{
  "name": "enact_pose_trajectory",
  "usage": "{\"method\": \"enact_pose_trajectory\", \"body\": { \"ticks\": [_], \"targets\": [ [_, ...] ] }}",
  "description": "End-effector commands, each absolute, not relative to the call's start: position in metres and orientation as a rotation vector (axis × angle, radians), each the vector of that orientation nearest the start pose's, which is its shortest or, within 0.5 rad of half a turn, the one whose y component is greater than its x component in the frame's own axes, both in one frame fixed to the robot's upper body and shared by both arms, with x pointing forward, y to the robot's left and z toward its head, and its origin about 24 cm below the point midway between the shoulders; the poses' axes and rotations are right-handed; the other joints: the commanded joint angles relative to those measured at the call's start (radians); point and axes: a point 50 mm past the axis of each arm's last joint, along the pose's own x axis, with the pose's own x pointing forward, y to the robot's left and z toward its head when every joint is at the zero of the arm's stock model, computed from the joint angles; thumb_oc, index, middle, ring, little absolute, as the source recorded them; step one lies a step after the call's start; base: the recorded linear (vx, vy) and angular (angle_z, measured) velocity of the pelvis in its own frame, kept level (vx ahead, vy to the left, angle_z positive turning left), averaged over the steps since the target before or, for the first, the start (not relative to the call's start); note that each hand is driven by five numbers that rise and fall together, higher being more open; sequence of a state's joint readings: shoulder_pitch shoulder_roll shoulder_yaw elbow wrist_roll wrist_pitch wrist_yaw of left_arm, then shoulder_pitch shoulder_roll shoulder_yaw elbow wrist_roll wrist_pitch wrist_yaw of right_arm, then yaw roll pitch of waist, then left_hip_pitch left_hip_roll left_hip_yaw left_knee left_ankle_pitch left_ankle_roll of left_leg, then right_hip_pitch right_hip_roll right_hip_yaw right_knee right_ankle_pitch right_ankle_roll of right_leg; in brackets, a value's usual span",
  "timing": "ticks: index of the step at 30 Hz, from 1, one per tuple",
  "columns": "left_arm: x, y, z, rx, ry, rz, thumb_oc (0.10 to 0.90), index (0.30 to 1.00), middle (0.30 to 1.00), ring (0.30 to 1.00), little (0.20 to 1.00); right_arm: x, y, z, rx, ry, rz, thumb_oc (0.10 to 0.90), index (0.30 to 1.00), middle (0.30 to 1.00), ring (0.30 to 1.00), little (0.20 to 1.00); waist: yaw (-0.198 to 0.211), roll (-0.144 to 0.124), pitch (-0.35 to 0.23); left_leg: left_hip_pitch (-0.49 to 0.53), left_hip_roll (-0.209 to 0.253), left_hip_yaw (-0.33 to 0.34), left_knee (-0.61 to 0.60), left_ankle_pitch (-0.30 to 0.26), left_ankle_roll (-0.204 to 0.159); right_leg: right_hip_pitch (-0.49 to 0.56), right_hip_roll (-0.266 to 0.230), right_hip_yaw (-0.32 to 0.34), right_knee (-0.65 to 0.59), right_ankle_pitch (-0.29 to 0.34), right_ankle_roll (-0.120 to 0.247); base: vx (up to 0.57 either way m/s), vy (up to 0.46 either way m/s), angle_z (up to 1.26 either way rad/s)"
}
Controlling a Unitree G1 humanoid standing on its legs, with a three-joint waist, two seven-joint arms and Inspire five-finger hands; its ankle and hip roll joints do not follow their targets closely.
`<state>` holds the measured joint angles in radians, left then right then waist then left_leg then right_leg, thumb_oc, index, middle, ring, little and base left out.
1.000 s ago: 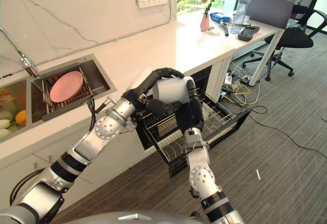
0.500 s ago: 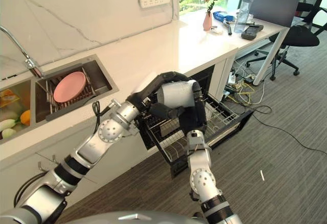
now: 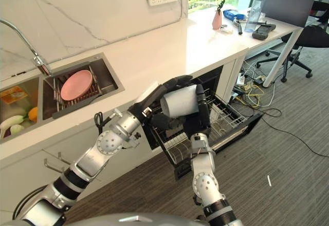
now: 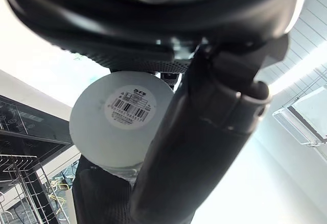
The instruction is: Place the dishes in the dishwasher.
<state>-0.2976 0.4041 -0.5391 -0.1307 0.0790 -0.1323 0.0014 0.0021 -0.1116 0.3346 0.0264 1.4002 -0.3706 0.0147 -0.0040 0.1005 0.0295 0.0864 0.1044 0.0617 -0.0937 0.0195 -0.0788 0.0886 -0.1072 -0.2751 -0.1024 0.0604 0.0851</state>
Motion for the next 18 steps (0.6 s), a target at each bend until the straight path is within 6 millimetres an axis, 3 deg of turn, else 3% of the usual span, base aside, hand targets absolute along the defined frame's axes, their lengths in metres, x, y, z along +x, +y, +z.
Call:
{"method": "enact_pose_trajectory", "body": {
  "ticks": [1,10,18],
  "targets": [
    [0.237,0.035,0.149,0.366,-0.679,-0.784,0.8,0.9,0.9,0.9,0.9,0.26,-0.079,0.142,1.397,-0.441,0.42,0.4,0.3,0.3,0.3,0.3,-0.007,-0.066,-0.023,0.054,0.027,0.001,0.006,-0.029,-0.053,0.101,-0.072,0.034,0.015,-0.079,0.08,0.0,0.0,0.0],
    [0.237,0.041,0.14,0.339,-0.632,-0.749,0.8,0.9,0.9,0.9,0.9,0.258,-0.084,0.139,1.462,-0.469,0.364,0.4,0.3,0.3,0.3,0.3,-0.006,-0.066,-0.022,0.055,0.027,0.0,0.006,-0.031,-0.053,0.102,-0.07,0.031,0.015,-0.081,0.078,0.0,0.0,0.0],
    [0.235,0.047,0.132,0.298,-0.587,-0.707,0.8,0.9,0.9,0.9,0.9,0.255,-0.104,0.138,1.534,-0.596,0.229,0.4,0.3,0.3,0.3,0.3,-0.003,-0.06,-0.021,0.055,0.024,-0.003,0.006,-0.033,-0.05,0.105,-0.07,0.028,0.015,-0.084,0.077,0.0,0.0,0.0]
  ]
}}
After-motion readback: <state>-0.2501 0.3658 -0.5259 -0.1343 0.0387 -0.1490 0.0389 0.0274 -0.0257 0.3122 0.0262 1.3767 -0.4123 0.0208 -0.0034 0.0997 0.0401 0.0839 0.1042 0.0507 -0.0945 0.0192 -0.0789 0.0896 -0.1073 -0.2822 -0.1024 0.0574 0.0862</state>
